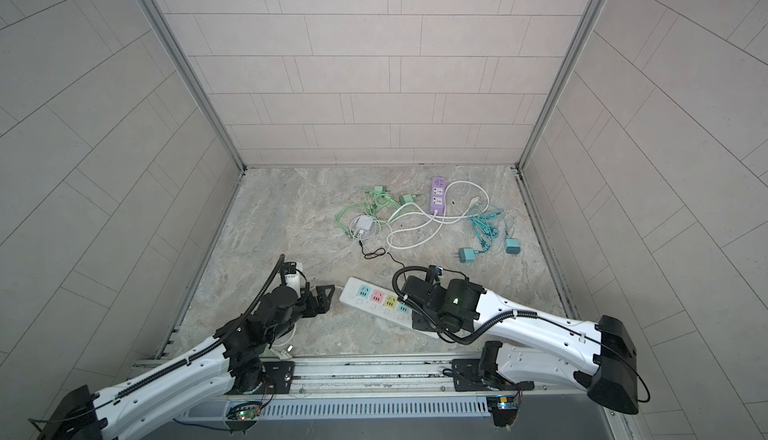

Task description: Insert the plug

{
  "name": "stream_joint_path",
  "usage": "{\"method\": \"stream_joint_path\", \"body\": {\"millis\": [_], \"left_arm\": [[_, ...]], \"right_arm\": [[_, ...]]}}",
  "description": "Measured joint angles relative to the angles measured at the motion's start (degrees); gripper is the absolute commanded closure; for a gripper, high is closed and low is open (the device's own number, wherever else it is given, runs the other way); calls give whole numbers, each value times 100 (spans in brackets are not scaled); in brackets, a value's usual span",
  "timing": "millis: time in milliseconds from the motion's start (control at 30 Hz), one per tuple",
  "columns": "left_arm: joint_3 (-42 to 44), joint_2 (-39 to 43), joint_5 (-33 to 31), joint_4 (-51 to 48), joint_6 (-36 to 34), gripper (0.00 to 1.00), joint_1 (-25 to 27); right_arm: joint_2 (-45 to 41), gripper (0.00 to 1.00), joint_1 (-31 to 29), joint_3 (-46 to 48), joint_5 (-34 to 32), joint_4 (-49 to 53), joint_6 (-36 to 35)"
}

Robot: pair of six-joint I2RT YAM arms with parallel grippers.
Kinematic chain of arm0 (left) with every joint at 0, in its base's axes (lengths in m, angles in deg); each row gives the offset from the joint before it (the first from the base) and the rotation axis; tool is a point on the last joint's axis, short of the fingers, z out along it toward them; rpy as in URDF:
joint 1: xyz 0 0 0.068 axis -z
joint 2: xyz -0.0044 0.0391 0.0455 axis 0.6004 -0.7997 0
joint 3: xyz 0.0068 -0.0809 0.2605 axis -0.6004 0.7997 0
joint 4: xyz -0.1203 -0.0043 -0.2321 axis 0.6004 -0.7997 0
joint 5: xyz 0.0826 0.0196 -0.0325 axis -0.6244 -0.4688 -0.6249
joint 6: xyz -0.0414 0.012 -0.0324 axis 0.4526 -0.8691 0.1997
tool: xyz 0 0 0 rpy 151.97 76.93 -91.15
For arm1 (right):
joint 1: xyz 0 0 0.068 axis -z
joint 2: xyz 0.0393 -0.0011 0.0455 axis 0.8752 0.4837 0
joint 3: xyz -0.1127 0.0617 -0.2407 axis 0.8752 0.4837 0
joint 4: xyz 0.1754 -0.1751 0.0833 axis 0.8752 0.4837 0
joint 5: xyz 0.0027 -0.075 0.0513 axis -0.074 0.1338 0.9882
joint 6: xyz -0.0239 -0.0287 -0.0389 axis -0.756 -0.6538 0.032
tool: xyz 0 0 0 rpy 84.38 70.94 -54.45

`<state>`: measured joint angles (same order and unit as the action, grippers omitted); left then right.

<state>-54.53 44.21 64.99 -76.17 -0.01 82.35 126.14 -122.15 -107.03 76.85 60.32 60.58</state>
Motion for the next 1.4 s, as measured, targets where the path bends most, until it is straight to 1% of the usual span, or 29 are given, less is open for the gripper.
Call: {"method": "stream_joint_path", "body": {"millis": [533, 1400], "left_arm": [[0, 42, 0, 2, -2, 3, 0], [0, 79, 4, 33, -4, 3, 0]], "right_arm": [[94, 100, 170, 46, 116, -273, -35], [4, 100, 356, 177, 205, -323, -44]]}}
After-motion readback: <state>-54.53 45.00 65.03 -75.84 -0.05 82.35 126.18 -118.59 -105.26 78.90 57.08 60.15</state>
